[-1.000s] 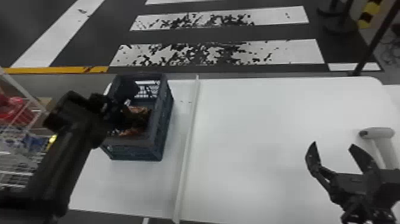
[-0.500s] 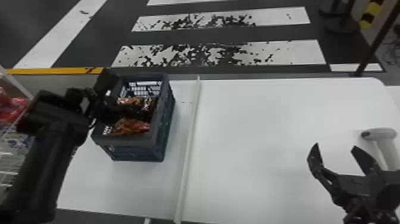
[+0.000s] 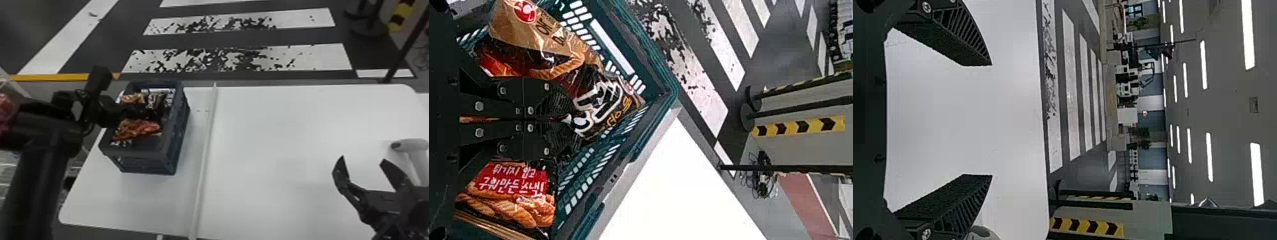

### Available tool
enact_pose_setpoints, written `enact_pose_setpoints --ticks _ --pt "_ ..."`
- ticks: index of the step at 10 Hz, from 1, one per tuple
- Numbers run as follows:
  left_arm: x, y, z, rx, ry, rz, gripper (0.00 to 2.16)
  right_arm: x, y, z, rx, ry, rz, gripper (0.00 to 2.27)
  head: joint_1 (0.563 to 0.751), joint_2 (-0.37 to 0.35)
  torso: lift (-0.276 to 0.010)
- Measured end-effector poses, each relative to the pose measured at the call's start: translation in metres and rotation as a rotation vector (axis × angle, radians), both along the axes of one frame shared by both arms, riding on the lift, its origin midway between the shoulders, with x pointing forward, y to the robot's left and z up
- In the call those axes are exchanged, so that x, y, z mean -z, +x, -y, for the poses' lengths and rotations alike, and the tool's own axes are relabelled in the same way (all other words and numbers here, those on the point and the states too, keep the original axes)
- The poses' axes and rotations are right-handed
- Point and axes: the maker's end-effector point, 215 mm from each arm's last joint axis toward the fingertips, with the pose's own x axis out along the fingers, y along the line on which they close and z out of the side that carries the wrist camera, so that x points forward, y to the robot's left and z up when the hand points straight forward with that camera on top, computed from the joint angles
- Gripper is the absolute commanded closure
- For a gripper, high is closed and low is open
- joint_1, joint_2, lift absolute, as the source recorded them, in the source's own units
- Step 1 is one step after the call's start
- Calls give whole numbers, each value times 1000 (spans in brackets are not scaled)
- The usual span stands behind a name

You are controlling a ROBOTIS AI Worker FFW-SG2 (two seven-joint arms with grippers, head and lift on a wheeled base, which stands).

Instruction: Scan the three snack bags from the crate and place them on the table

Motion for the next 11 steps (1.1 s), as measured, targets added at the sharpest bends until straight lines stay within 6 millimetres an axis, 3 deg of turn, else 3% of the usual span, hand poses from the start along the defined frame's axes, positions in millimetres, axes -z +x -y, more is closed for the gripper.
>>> enact_pose_setpoints --ticks 6,8,11 --pt "-73 3 -13 -107 -96 174 2135 1 -2 0 2 1 -1 83 695 194 -62" --pt "-102 -7 9 -137 -134 222 2135 -1 -1 0 2 2 3 83 695 178 -62" --pt "-131 -19 59 -147 -175 282 2135 -4 -4 4 9 0 9 83 695 126 -62"
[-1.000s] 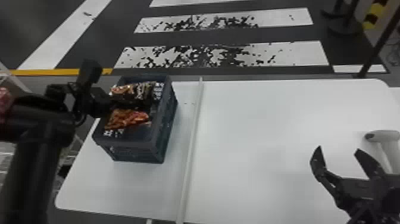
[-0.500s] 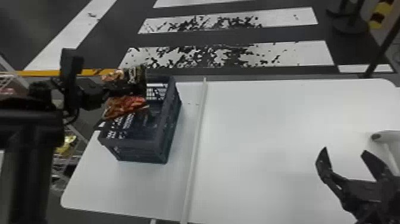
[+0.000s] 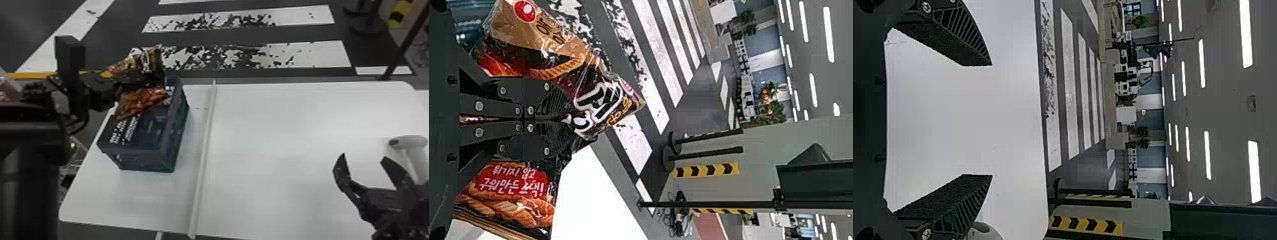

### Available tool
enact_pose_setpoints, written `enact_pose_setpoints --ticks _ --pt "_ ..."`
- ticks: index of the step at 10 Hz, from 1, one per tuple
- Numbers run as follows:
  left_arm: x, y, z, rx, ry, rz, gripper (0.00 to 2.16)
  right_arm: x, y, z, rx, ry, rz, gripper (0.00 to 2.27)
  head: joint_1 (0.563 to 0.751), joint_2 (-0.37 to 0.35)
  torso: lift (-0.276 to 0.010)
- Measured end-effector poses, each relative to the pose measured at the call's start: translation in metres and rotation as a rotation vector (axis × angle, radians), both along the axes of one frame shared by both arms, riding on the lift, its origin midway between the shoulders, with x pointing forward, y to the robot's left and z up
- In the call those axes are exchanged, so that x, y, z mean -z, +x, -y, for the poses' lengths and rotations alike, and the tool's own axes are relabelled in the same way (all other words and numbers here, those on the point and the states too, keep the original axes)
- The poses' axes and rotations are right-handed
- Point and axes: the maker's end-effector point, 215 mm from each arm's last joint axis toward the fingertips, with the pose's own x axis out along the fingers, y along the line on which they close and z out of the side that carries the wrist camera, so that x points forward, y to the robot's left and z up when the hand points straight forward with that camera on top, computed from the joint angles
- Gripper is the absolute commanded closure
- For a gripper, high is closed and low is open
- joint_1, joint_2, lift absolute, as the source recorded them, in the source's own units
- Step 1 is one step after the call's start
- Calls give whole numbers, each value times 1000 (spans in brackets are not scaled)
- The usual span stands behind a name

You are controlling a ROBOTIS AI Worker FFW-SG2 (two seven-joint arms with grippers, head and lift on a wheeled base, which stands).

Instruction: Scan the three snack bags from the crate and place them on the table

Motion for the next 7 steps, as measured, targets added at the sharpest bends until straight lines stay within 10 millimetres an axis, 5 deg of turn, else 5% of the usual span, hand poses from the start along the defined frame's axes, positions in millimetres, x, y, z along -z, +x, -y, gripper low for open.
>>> enact_pose_setpoints --ticks 3,7 --pt "-2 -11 79 14 -98 6 2135 -4 0 2 6 2 8 83 695 18 -62" --pt "45 -20 206 79 -185 -70 2138 -16 -3 8 20 7 32 87 695 -135 -62"
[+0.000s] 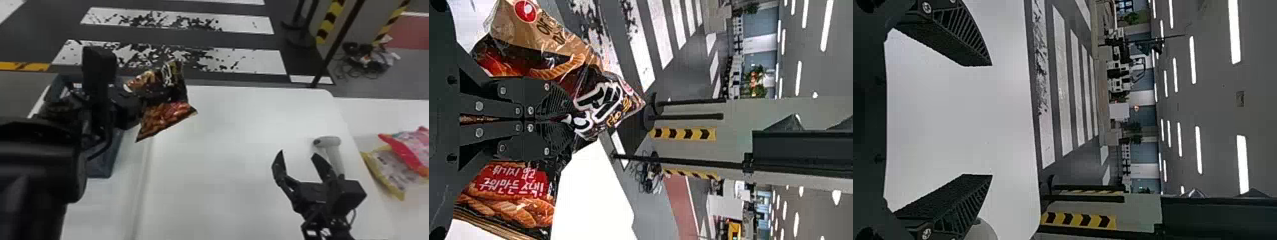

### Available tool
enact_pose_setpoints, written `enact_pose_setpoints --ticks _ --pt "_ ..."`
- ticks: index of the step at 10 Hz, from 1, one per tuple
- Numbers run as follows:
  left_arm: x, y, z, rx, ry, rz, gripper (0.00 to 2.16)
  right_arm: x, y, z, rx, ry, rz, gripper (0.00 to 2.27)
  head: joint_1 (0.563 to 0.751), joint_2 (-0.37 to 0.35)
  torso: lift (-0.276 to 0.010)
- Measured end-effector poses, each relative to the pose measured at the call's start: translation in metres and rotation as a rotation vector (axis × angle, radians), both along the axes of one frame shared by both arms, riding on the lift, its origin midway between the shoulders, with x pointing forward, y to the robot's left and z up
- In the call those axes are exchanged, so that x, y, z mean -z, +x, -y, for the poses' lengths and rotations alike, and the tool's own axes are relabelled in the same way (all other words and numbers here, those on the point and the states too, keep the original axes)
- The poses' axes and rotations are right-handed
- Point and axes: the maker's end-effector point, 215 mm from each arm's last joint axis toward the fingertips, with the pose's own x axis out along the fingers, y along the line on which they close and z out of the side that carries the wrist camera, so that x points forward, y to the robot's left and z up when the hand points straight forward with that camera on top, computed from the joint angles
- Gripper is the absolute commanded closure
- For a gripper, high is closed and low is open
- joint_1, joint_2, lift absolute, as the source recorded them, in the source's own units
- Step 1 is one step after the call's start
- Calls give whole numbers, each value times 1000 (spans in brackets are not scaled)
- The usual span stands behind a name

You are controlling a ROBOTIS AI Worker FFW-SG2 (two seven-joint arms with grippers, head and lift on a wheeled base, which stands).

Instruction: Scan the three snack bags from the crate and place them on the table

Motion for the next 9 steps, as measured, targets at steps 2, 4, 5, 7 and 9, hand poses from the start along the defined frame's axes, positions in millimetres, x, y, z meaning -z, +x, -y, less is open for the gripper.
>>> enact_pose_setpoints --ticks 2,4,5,7,9 --pt "42 -10 50 51 11 -66 2138 -10 0 5 15 3 23 90 695 -200 -62" --pt "83 -23 98 103 12 -124 2138 -16 -1 11 31 2 36 90 695 -269 -62" --pt "95 -30 125 133 -2 -133 2138 -16 -1 13 37 3 37 90 695 -309 -62" --pt "114 -46 169 188 -12 -138 2020 -17 -1 16 45 5 41 90 695 -350 -62" --pt "126 -61 199 228 -44 -140 -2 -17 -2 21 53 5 41 90 695 -350 -62"
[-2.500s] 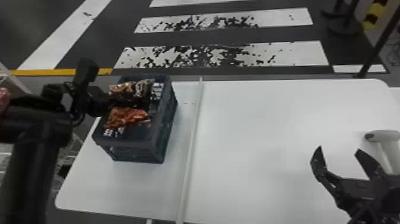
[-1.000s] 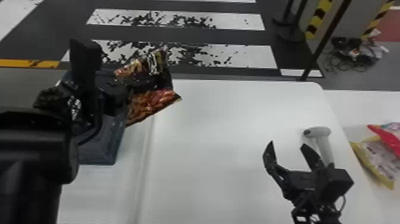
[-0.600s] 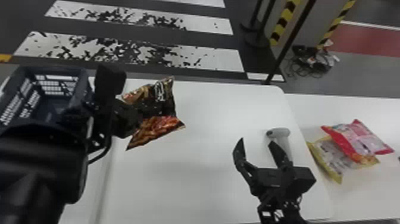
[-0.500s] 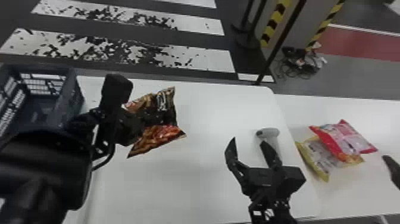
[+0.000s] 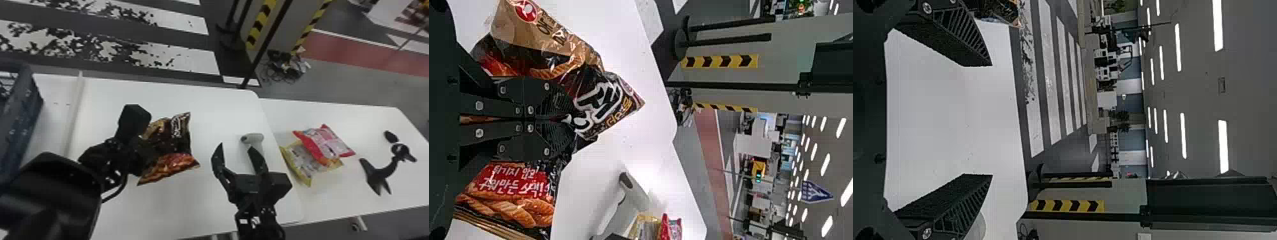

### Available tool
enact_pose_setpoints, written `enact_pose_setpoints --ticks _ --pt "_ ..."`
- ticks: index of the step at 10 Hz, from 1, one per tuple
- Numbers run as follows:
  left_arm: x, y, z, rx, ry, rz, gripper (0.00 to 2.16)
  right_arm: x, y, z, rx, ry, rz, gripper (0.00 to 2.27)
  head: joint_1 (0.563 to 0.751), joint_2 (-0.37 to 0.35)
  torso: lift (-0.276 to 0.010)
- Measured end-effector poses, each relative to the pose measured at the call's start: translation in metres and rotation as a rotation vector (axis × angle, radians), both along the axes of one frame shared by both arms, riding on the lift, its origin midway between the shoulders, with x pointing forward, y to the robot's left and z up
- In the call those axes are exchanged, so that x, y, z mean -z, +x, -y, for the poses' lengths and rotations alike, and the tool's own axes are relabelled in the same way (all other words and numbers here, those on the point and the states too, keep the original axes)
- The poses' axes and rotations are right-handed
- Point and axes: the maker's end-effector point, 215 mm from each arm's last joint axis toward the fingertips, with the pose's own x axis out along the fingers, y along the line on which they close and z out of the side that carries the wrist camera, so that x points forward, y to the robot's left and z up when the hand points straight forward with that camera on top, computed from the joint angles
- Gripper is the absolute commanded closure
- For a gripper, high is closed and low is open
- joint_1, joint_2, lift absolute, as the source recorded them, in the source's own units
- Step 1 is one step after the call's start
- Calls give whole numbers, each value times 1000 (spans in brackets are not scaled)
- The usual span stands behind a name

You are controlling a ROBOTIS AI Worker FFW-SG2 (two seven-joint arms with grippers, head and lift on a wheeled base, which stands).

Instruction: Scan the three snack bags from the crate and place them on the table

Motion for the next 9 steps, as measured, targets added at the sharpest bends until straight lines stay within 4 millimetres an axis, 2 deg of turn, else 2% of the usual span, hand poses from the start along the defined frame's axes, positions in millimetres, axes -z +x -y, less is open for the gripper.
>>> enact_pose_setpoints --ticks 1,3,5,7,9 --pt "4 -5 9 6 -19 1 -2 -1 0 2 4 4 1 90 695 -350 -62" --pt "7 -10 12 -2 -31 -3 26 -2 2 4 6 7 -1 90 695 -350 -62" --pt "-9 -8 3 -32 -62 22 26 -4 5 4 4 9 -4 90 695 -350 -62" --pt "-41 0 -19 -112 -106 107 26 -3 3 5 3 16 -12 90 695 -350 -62" --pt "-70 8 -77 -229 -130 217 29 4 2 4 -4 24 -47 87 695 -335 -62"
